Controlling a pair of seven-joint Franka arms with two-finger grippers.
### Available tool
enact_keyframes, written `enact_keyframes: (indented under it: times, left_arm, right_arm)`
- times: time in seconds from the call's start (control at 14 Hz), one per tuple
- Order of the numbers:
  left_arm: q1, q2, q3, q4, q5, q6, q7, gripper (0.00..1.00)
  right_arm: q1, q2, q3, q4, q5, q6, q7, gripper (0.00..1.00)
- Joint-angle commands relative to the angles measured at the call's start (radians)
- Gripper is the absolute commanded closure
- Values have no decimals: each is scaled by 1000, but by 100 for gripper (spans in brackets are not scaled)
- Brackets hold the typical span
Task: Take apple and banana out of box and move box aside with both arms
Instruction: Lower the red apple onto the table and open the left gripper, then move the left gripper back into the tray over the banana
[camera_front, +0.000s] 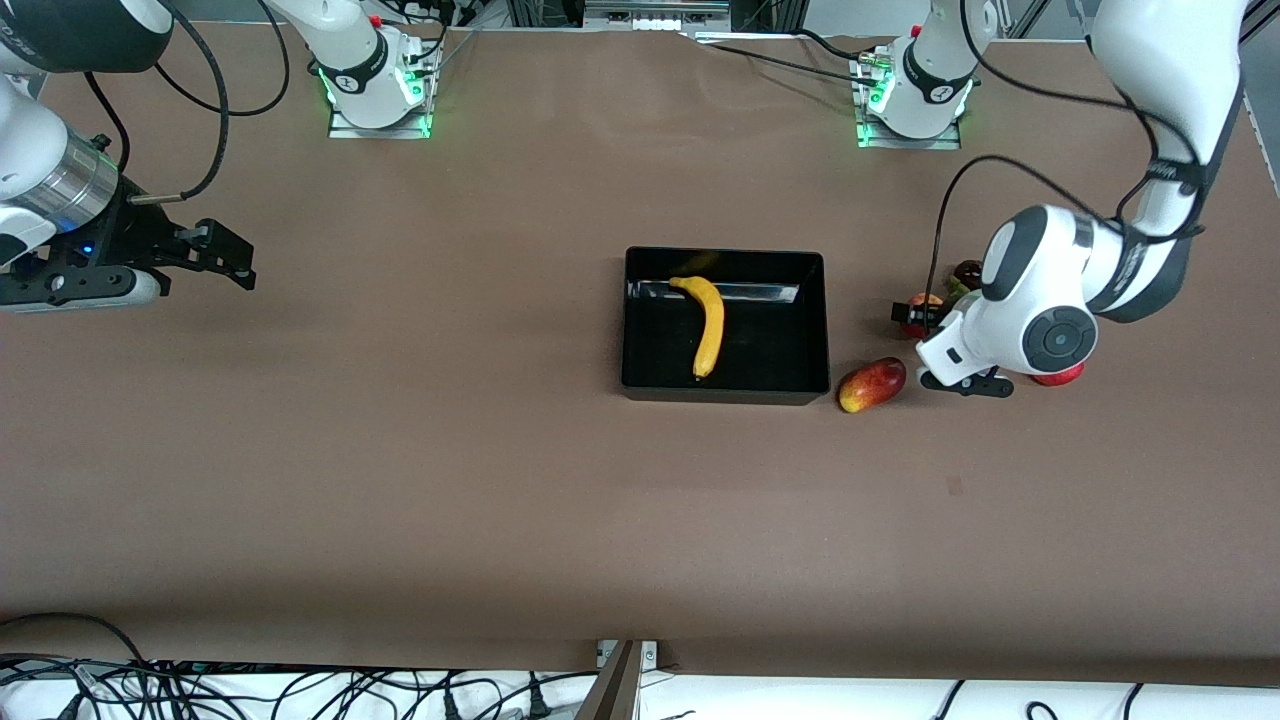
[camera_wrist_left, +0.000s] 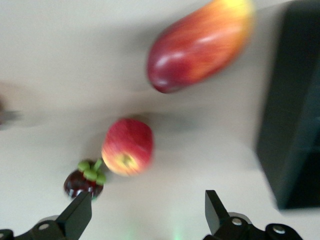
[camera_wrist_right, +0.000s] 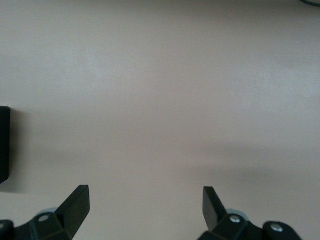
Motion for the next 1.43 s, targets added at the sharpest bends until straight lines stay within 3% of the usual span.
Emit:
enact_keyframes:
  times: [0.0, 0.07, 0.29, 0.5, 0.79, 1.21, 1.29, 1.36]
  left_arm:
    - [-23, 15, -118, 147, 1, -78, -15, 0]
    - [-63, 29, -149, 170, 3, -57, -57, 0]
    - [-259, 116, -144, 164, 18, 160, -353, 0]
    - [-339, 248, -141, 155, 47, 367, -549, 0]
    - [-387, 377, -140, 155, 231, 471, -712, 0]
    - [-469, 454, -80, 141, 231, 555, -809, 0]
    - [-476, 459, -72, 140, 233, 557, -809, 12]
    - [-476, 471, -71, 140, 234, 557, -809, 43]
  right_arm:
    - [-2, -6, 1, 11, -2, -15, 6, 0]
    - [-2, -6, 1, 11, -2, -15, 7, 0]
    - [-2, -6, 1, 11, -2, -15, 7, 0]
    - [-2, -6, 1, 11, -2, -15, 7, 0]
    - [0, -6, 1, 11, 0, -13, 7, 0]
    - [-2, -6, 1, 11, -2, -13, 6, 0]
    - [0, -6, 1, 11, -2, -13, 6, 0]
    - [-2, -6, 1, 11, -2, -13, 7, 0]
